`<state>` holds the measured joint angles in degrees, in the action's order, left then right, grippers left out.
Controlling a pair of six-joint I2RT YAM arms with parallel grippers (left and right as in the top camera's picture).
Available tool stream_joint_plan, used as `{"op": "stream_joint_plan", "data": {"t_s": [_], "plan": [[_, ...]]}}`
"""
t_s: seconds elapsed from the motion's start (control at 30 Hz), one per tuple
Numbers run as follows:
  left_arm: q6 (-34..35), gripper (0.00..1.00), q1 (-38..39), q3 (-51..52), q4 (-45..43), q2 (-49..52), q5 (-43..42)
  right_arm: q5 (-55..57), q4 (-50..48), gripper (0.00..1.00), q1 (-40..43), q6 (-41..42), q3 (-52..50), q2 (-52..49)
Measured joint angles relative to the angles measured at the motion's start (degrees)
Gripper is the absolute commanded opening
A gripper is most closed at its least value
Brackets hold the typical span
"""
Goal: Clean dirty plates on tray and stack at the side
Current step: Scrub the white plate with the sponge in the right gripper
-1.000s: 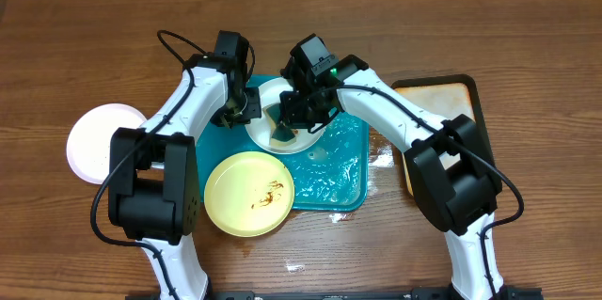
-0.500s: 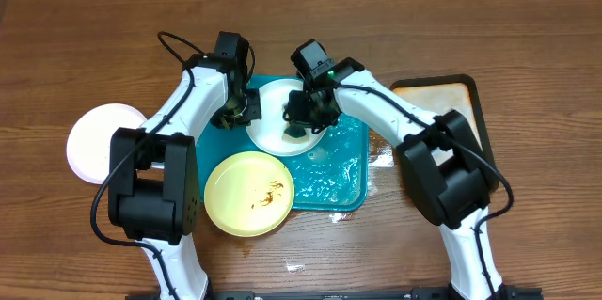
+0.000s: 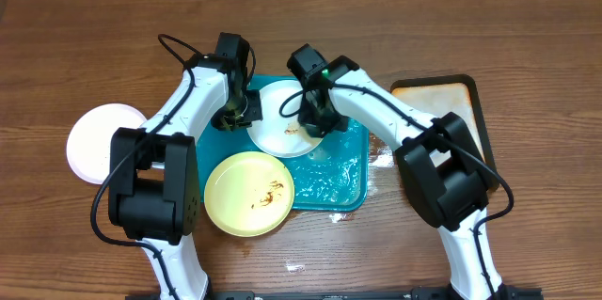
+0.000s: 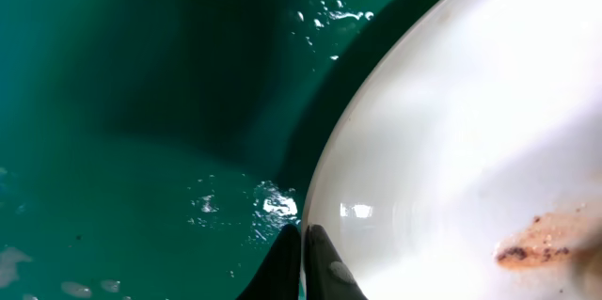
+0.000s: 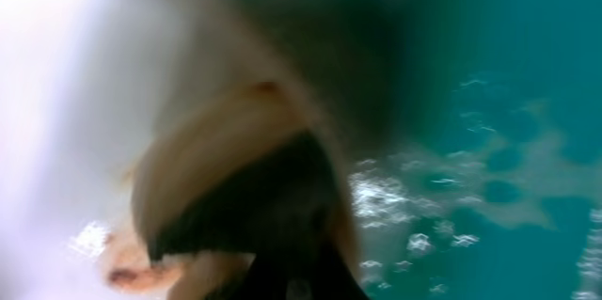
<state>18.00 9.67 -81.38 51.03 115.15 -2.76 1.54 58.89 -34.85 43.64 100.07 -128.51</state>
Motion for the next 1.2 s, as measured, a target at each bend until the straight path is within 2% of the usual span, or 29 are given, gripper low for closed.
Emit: {"op": "stream_joint_plan", "data": {"t_s": [0.17, 0.3, 0.6, 0.7, 0.9, 1.0, 1.2], "plan": [[0.1, 0.04, 1.2, 0.0, -0.2, 0.0, -3.1, 2.9, 2.1, 0.04, 1.4, 1.3, 0.3, 0.1], [0.2, 0.04, 0.9, 0.0, -0.1, 0.0, -2.3, -0.7, -2.5, 0.04, 2.4, -2.7, 0.0, 0.1], [0.4, 0.04, -0.7, -0.1, 0.4, 0.0, 0.7, -21.9, -20.0, 0.04, 0.5, -7.8, -1.2, -1.4], [0.3, 0.04, -0.7, -0.1, 0.5, 0.0, 0.7, -25.6, -21.7, 0.04, -2.1, -7.1, -1.2, -1.4], [0.3, 0.04, -0.7, -0.1, 1.0, 0.0, 1.6, -25.7, -17.6, 0.04, -5.3, -3.1, -1.0, -1.4], [0.3, 0.04, -0.7, -0.1, 1.1, 0.0, 1.5, -21.5, -12.3, 0.04, -4.9, -1.0, -1.1, -1.4], [0.3, 0.04, -0.7, -0.1, 1.4, 0.0, 0.9, -16.3, -8.0, 0.04, -3.3, 1.4, -0.7, -1.2]]}}
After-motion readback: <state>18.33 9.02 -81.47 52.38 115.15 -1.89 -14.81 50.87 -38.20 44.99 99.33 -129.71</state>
